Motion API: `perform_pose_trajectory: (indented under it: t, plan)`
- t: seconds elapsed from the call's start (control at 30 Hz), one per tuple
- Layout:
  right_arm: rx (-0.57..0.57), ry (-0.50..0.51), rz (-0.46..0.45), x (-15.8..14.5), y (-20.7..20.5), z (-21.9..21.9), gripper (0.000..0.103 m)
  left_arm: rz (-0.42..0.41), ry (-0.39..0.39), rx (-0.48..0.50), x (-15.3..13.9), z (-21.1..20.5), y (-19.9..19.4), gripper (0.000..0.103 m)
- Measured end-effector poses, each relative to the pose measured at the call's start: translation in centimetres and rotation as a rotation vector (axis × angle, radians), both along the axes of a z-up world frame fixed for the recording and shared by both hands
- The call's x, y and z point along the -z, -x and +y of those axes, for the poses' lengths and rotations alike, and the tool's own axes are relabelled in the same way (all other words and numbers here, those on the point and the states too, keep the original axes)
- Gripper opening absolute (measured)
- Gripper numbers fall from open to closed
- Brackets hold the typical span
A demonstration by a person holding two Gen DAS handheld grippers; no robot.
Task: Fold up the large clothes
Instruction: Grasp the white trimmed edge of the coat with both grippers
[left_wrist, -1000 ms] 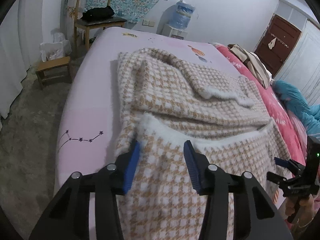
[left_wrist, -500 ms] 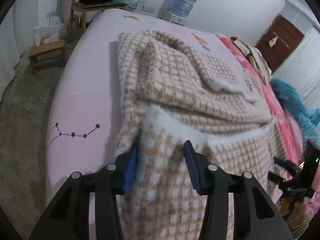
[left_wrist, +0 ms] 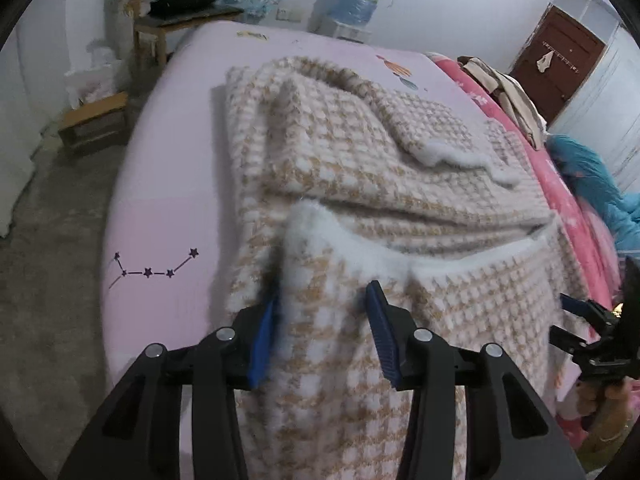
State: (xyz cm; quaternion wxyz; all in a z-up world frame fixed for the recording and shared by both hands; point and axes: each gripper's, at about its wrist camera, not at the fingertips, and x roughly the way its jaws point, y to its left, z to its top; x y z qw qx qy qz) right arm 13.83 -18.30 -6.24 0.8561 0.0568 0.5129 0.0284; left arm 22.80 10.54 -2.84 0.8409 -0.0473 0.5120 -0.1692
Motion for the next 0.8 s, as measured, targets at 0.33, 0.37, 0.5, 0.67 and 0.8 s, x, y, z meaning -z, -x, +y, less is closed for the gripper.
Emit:
perform_pose_trajectory:
  t: [0.33,0.37,0.5,0.67,0.8]
  plan:
    - [0.065,0.054,-0.191,-6.0,0.6,-6.0,0.089,-0.044,-0.170,0.002,0.2,-2.1,0.4,0.036]
    - [0.074,0.066,-0.196,-6.3,0.1,-6.8,0.086,-0.046,-0.172,0.000,0.2,-2.1,0.3,0.036]
    - [0.087,0.017,-0.178,-5.5,-2.2,-9.3,0.071,-0.049,-0.174,-0.004,0.2,-2.2,0.4,0.036]
    - [0.111,-0.101,-0.104,-3.1,-4.4,-10.7,0.047,-0.047,-0.176,-0.002,0.3,-2.2,0.5,0.036]
    - [0.124,-0.131,-0.061,-2.1,-4.5,-11.0,0.039,-0.050,-0.175,-0.002,0.3,-2.3,0.6,0.036]
